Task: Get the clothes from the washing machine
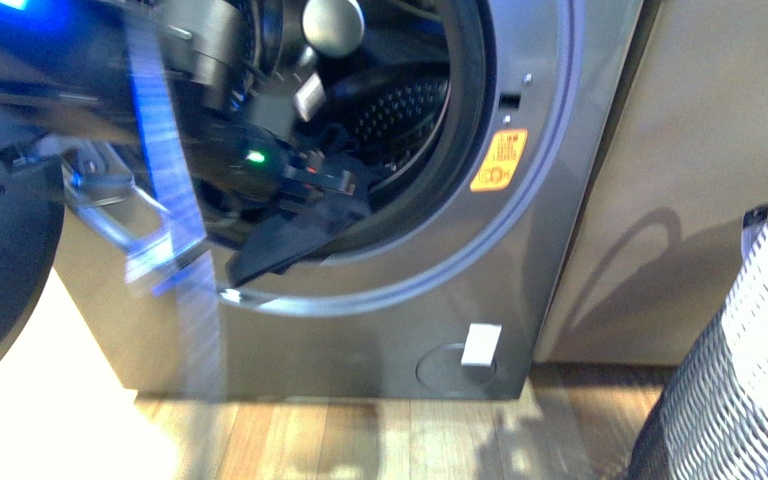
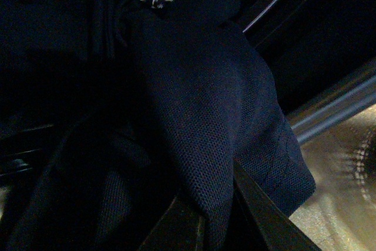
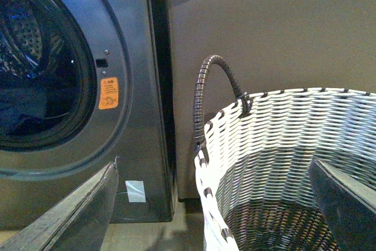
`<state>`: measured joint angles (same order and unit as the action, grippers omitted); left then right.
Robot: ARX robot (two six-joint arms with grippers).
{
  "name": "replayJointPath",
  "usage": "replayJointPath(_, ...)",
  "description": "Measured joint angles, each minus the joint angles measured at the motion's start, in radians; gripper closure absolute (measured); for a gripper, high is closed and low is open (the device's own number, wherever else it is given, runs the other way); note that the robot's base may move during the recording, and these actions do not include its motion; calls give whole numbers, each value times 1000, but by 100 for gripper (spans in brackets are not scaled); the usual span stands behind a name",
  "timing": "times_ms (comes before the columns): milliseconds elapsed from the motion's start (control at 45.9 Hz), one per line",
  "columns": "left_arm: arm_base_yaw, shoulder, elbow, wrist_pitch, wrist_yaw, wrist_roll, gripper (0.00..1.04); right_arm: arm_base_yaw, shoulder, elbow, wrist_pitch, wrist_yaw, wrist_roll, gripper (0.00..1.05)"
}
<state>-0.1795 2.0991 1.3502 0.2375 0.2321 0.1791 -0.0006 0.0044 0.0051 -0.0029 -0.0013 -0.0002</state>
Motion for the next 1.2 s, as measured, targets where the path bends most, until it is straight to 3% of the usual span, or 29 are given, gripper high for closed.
replayJointPath(283,27,-312,-268,115,47,-16,96,0,0,0,0,0,0,7)
replayJointPath(545,56,-608,-343,61,109,-30,96,0,0,0,0,0,0,7)
replayJointPath(785,63,-710,-124,-133,120,-16,96,0,0,0,0,0,0,7)
replayJointPath(1002,60,-700,198,-359,130,8,96,0,0,0,0,0,0,7)
replayJointPath(1199,-15,-668,482,-579,135,58,96,0,0,0,0,0,0,7)
